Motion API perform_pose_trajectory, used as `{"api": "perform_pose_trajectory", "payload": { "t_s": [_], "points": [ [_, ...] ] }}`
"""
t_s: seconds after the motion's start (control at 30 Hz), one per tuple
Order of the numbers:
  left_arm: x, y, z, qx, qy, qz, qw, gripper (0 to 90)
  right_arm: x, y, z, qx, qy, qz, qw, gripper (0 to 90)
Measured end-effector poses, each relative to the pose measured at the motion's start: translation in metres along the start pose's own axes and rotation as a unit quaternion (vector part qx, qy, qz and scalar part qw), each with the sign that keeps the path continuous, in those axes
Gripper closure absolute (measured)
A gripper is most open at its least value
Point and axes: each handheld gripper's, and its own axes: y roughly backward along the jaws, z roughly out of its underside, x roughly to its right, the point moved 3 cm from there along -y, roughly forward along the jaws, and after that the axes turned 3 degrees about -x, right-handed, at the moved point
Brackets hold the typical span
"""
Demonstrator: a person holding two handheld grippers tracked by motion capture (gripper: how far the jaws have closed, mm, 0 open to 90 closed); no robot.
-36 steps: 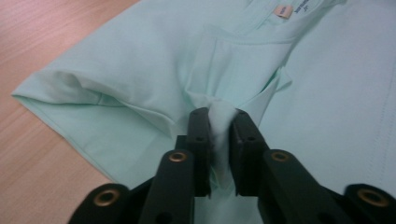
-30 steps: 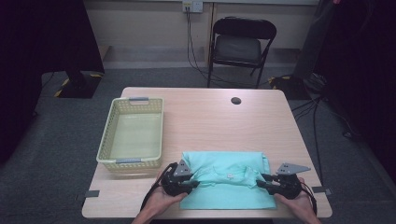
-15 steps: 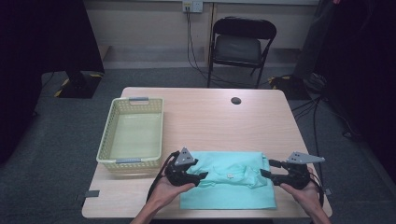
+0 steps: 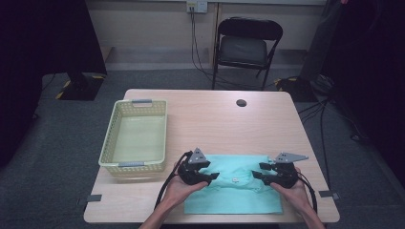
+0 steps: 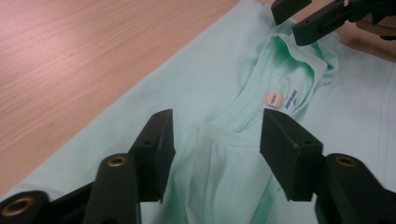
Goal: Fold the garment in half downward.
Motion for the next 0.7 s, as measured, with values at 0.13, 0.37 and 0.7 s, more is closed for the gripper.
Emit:
{"api": "perform_pose_trajectory", "payload": {
  "t_s": [0.13, 0.37, 0.7],
  "points": [
    [-0.003, -0.002, 0.003, -0.004, 0.006, 0.001, 1.0000, 48.0, -0.001, -0.003, 0.001, -0.004, 0.001, -0.001, 1.0000, 57.2],
    [-0.005, -0.009, 0.008, -0.014, 0.008, -0.002, 0.9999, 49.9, -0.002, -0.011, 0.003, -0.013, 0.002, -0.006, 0.9999, 69.8],
    [-0.003, -0.015, 0.009, -0.022, -0.008, -0.010, 0.9997, 58.3, -0.006, -0.009, 0.004, -0.011, 0.015, -0.005, 0.9998, 84.5]
  ]
}}
